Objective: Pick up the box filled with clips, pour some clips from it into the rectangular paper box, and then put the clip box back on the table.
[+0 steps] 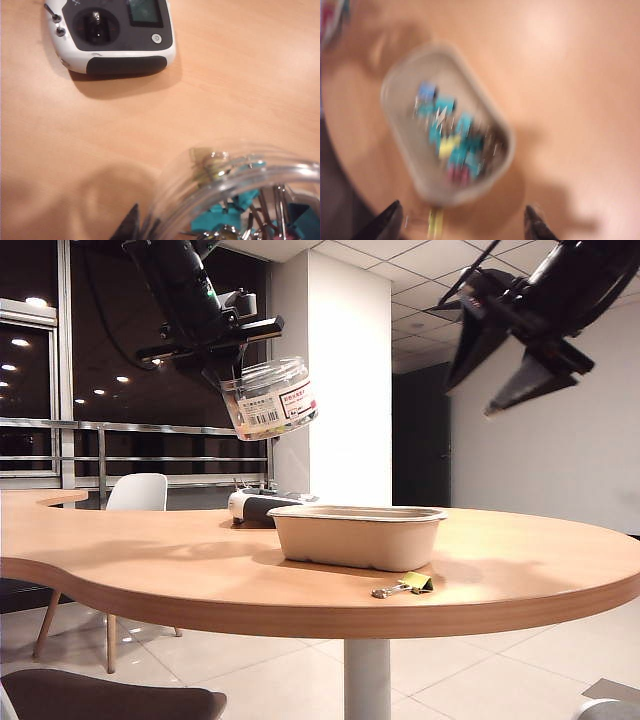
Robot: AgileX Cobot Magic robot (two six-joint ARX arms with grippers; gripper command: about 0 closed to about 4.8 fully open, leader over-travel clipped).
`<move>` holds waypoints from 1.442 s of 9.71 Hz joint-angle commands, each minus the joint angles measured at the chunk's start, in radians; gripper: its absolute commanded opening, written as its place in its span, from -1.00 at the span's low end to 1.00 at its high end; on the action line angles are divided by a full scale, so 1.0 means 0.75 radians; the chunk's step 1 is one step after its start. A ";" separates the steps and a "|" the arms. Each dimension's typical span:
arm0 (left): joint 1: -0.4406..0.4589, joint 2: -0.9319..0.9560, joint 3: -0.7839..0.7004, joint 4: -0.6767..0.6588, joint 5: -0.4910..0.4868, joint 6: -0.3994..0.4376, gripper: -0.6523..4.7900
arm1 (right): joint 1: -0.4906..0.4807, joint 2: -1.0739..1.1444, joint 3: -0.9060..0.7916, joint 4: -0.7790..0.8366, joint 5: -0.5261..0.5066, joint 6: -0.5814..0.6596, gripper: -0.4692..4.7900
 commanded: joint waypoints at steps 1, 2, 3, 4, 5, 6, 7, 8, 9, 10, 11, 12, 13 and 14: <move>0.000 -0.007 0.007 0.019 0.006 -0.004 -0.78 | 0.015 -0.020 -0.018 -0.224 -0.014 -0.125 0.37; 0.001 -0.007 0.007 0.018 0.010 -0.004 -0.78 | 0.038 -0.020 -0.052 -0.244 -0.015 -0.147 0.37; 0.000 -0.007 0.007 0.018 0.010 -0.004 -0.78 | 0.048 -0.020 -0.078 -0.240 -0.015 -0.148 0.37; 0.000 -0.007 0.007 0.018 0.010 -0.004 -0.78 | 0.063 -0.020 -0.103 -0.238 -0.025 -0.153 0.38; 0.000 -0.007 0.007 0.019 0.010 -0.004 -0.78 | 0.150 -0.020 -0.202 -0.218 -0.031 -0.263 0.38; 0.000 -0.007 0.007 0.018 0.011 -0.004 -0.78 | 0.166 -0.020 -0.220 -0.200 -0.027 -0.273 0.38; 0.000 -0.007 0.007 0.019 0.011 -0.004 -0.78 | 0.246 -0.020 -0.323 -0.070 0.039 -0.277 0.66; 0.000 -0.007 0.007 0.018 0.011 -0.004 -0.78 | 0.291 -0.020 -0.400 0.056 0.084 -0.277 0.74; 0.001 -0.007 0.007 0.018 0.011 -0.004 -0.78 | 0.329 -0.020 -0.478 0.208 0.133 -0.277 0.74; 0.001 -0.007 0.007 0.018 0.011 -0.004 -0.78 | 0.346 -0.020 -0.524 0.297 0.171 -0.277 0.74; 0.001 -0.007 0.007 0.018 0.011 -0.004 -0.78 | 0.357 -0.019 -0.587 0.422 0.187 -0.280 0.74; 0.001 -0.007 0.007 0.023 0.011 -0.004 -0.78 | 0.360 -0.016 -0.703 0.645 0.248 -0.281 0.73; 0.001 -0.007 0.007 0.024 0.011 -0.005 -0.78 | 0.361 -0.016 -0.706 0.660 0.240 -0.281 0.73; 0.001 -0.007 0.007 0.027 0.011 -0.005 -0.78 | 0.361 -0.011 -0.705 0.671 0.234 -0.282 0.73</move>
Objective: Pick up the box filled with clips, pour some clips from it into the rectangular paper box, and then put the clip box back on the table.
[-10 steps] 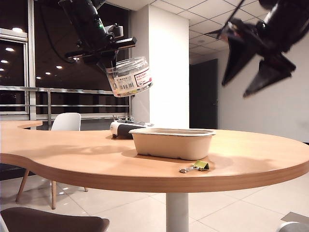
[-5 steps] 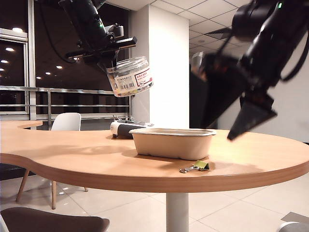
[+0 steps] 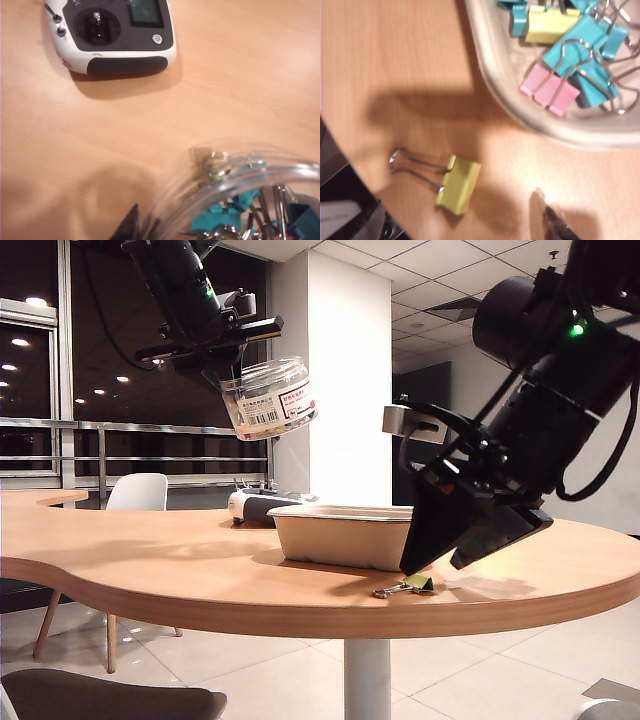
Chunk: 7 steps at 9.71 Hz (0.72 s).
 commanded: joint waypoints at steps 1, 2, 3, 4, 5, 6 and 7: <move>0.000 -0.007 0.007 0.026 0.008 -0.005 -0.78 | 0.003 0.007 0.002 0.071 -0.014 -0.008 0.73; 0.000 -0.007 0.007 0.027 0.008 -0.008 -0.78 | 0.003 0.013 0.002 0.076 -0.014 -0.025 0.73; 0.000 -0.007 0.007 0.028 0.009 -0.010 -0.78 | 0.010 0.041 0.002 0.096 -0.019 -0.054 0.73; 0.000 -0.007 0.007 0.028 0.013 -0.010 -0.78 | 0.030 0.073 0.002 0.092 -0.017 -0.083 0.68; 0.000 -0.007 0.007 0.028 0.013 -0.010 -0.78 | 0.037 0.084 0.002 0.091 -0.019 -0.104 0.64; 0.000 -0.007 0.007 0.028 0.012 -0.009 -0.78 | 0.070 0.103 0.003 0.104 0.025 -0.124 0.52; 0.000 -0.007 0.007 0.028 0.013 -0.009 -0.78 | 0.096 0.104 0.003 0.091 0.079 -0.173 0.12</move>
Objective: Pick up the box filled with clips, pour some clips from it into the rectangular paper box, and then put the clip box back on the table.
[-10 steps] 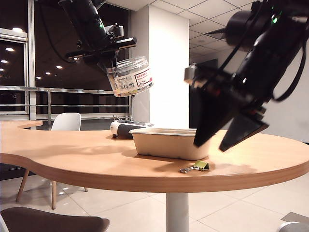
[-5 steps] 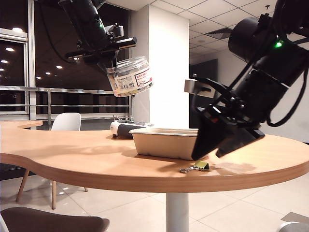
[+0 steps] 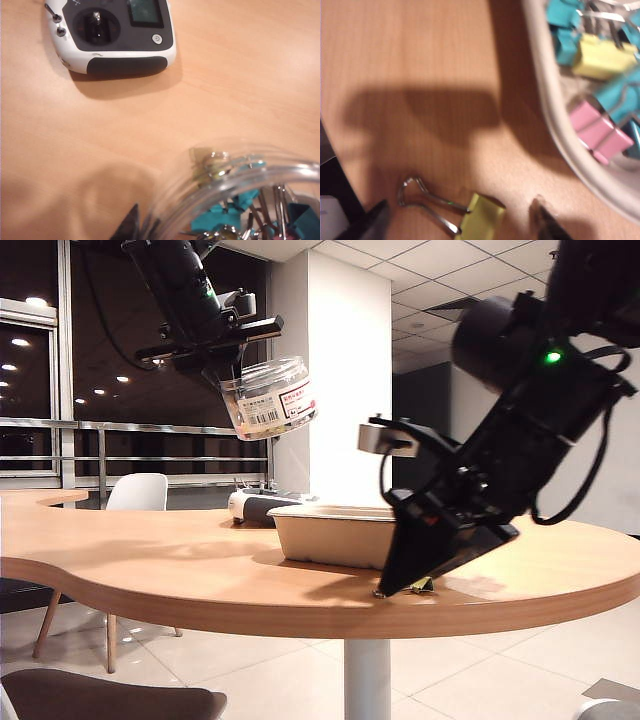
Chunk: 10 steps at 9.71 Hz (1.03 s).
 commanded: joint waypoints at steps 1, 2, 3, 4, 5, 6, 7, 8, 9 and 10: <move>0.000 -0.007 0.007 0.027 0.012 -0.005 -0.78 | 0.040 0.008 -0.002 -0.052 0.152 -0.070 0.11; 0.000 -0.007 0.007 0.027 0.018 -0.006 -0.78 | 0.040 0.008 -0.002 -0.052 0.166 -0.071 0.09; 0.000 -0.007 0.007 0.028 0.028 -0.006 -0.78 | 0.041 0.008 -0.002 -0.051 0.166 -0.071 -0.10; 0.000 -0.007 0.007 0.028 0.030 -0.006 -0.78 | 0.041 0.008 -0.002 -0.051 0.172 -0.071 -0.32; 0.000 -0.007 0.007 0.028 0.030 -0.006 -0.78 | 0.041 0.008 -0.002 -0.051 0.176 -0.071 -0.38; 0.000 -0.007 0.007 0.028 0.030 -0.006 -0.78 | 0.041 0.008 -0.002 -0.050 0.176 -0.071 -0.42; 0.000 -0.007 0.007 0.028 0.030 -0.006 -0.78 | 0.041 0.008 -0.002 -0.049 0.176 -0.070 -0.43; 0.000 -0.007 0.007 0.028 0.030 -0.006 -0.78 | 0.041 0.008 -0.002 -0.047 0.177 -0.071 -0.51; 0.000 -0.007 0.007 0.028 0.030 -0.006 -0.78 | 0.041 0.008 -0.002 -0.039 0.177 -0.070 -0.55; 0.000 -0.007 0.007 0.027 0.030 -0.006 -0.78 | 0.041 0.007 -0.001 -0.032 0.176 -0.070 -0.55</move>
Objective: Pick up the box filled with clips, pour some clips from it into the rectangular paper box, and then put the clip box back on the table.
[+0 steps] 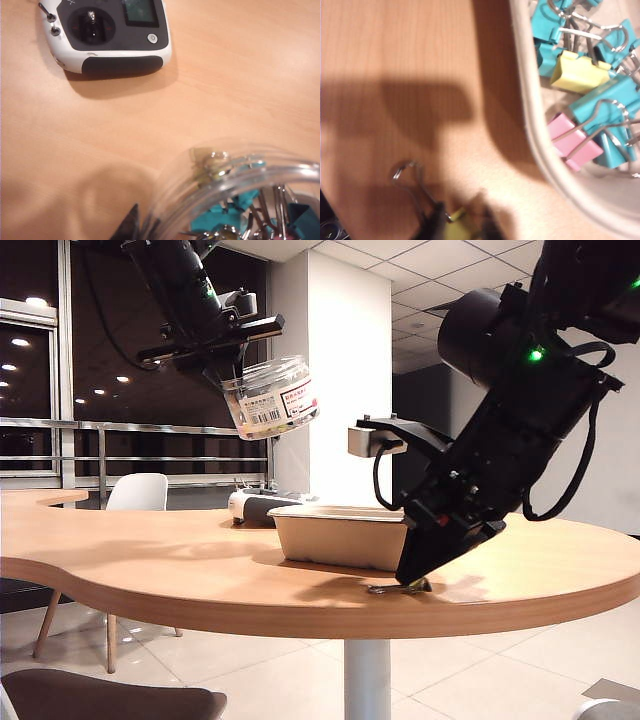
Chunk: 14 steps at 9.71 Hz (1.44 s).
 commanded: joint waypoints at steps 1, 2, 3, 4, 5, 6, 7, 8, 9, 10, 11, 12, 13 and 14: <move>0.000 -0.007 0.007 0.027 0.009 -0.006 -0.78 | 0.002 0.010 -0.008 -0.041 0.017 -0.005 -0.55; 0.000 -0.007 0.007 0.026 0.009 -0.006 -0.78 | 0.002 0.010 -0.008 -0.038 0.017 -0.004 -0.55; 0.000 -0.007 0.007 0.026 0.009 -0.005 -0.78 | 0.002 0.006 -0.005 -0.031 0.016 -0.004 -0.52; 0.000 -0.007 0.007 0.026 0.009 -0.006 -0.78 | 0.002 -0.004 0.010 -0.044 0.016 -0.004 -0.20; 0.000 -0.007 0.007 0.026 0.009 -0.005 -0.78 | 0.001 -0.052 0.033 -0.069 0.015 -0.005 0.08; 0.000 -0.007 0.007 0.027 0.009 -0.005 -0.78 | 0.000 -0.087 0.034 -0.013 0.063 0.006 0.22; 0.000 -0.007 0.007 0.026 0.009 -0.005 -0.78 | -0.003 -0.087 0.034 0.005 0.081 0.011 0.22; 0.000 -0.007 0.007 0.026 0.009 -0.006 -0.78 | -0.007 -0.087 0.035 0.011 0.103 0.017 0.22; 0.000 -0.007 0.007 0.026 0.010 -0.005 -0.78 | -0.008 -0.087 0.040 0.011 0.107 0.028 0.22; 0.000 -0.007 0.007 0.026 0.009 -0.005 -0.78 | -0.009 -0.092 0.044 0.010 0.106 0.039 0.22; 0.000 -0.007 0.007 0.026 0.010 -0.006 -0.78 | -0.008 -0.127 0.068 0.009 0.106 0.041 0.22; 0.000 -0.007 0.007 0.026 0.009 -0.005 -0.78 | -0.010 -0.161 0.106 0.010 0.108 0.041 0.22; 0.000 -0.007 0.007 0.026 0.009 -0.005 -0.78 | -0.011 -0.174 0.124 0.010 0.107 0.041 0.22; 0.000 -0.007 0.007 0.026 0.010 -0.005 -0.78 | -0.015 -0.186 0.152 0.009 0.107 0.041 0.22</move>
